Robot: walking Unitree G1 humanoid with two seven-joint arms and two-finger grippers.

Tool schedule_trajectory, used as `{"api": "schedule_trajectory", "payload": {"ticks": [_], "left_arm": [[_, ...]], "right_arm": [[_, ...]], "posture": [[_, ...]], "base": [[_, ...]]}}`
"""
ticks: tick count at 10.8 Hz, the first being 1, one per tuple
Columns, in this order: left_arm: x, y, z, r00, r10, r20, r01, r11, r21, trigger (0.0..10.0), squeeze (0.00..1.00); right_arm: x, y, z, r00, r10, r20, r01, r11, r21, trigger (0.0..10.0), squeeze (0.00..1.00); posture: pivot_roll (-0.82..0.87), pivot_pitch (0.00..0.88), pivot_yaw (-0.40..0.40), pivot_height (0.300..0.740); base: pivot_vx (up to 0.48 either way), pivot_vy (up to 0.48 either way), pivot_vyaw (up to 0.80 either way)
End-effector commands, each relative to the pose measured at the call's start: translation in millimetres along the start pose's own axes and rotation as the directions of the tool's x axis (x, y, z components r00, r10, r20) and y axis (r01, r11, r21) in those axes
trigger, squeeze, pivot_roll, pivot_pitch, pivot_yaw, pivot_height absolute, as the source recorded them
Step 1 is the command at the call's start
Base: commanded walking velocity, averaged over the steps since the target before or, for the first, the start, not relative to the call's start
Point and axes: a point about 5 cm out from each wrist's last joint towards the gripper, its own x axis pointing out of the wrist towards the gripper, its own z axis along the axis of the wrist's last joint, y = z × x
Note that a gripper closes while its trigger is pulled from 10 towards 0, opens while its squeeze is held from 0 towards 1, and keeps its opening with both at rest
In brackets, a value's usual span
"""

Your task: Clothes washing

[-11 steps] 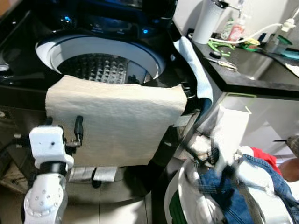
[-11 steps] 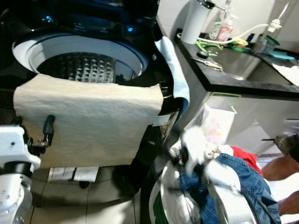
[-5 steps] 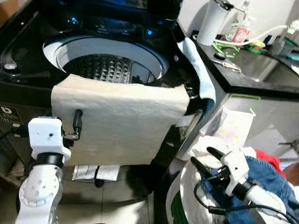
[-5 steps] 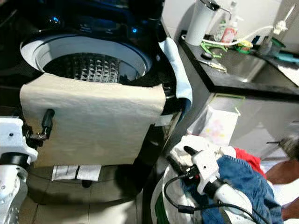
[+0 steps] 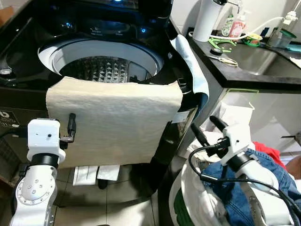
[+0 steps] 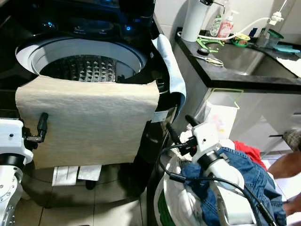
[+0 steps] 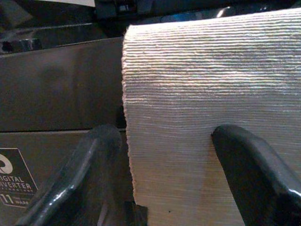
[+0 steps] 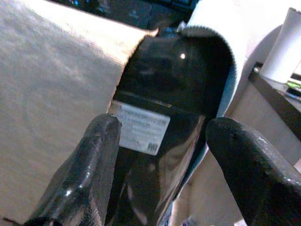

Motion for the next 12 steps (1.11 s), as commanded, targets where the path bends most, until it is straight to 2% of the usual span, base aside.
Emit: {"api": "schedule_trajectory", "payload": {"ticks": [1,6,8,9,10,12], "left_arm": [[4.5,-6.7,-0.7,1.0,-0.014,0.001,0.014,1.0,-0.007,10.0,0.0],[2.9,-13.5,-8.6,0.999,-0.027,-0.023,0.026,0.999,-0.028,10.0,0.0],[4.0,-14.9,-8.1,0.999,-0.026,-0.021,0.025,0.999,-0.028,10.0,0.0],[4.9,-14.3,-7.2,1.0,-0.023,-0.015,0.022,0.999,-0.027,10.0,0.0],[4.2,-13.6,-8.8,1.0,-0.021,-0.018,0.02,1.0,-0.024,10.0,0.0],[4.7,-15.4,-11.2,0.999,-0.026,-0.025,0.025,0.999,-0.024,10.0,0.0]], "right_arm": [[3.6,-1.3,1.8,1.0,0.003,0.004,-0.003,1.0,-0.018,10.0,0.0],[18.2,-8.0,10.3,0.999,-0.026,0.026,0.027,0.999,-0.042,10.0,0.0],[24.2,-10.9,12.5,0.998,-0.043,0.04,0.045,0.997,-0.059,10.0,0.0],[26.9,-12.8,14.3,0.997,-0.062,0.044,0.063,0.998,-0.015,10.0,0.0],[24.3,-14.3,12.1,0.997,-0.068,0.028,0.067,0.997,0.031,10.0,0.0],[7.6,-16.7,0.8,0.998,-0.066,-0.019,0.067,0.997,0.036,10.0,0.0]], "posture": [[0.19,0.0,-0.137,0.74],[0.18,0.0,-0.134,0.74],[0.18,0.0,-0.135,0.74],[0.18,0.0,-0.138,0.74],[0.18,0.0,-0.137,0.74],[0.17,0.0,-0.129,0.74]], "base": [[0.0,0.0,-0.55],[0.0,0.0,-0.56],[0.0,0.0,0.0],[0.0,0.0,0.0],[0.0,0.0,0.0],[0.0,0.0,0.0]]}}
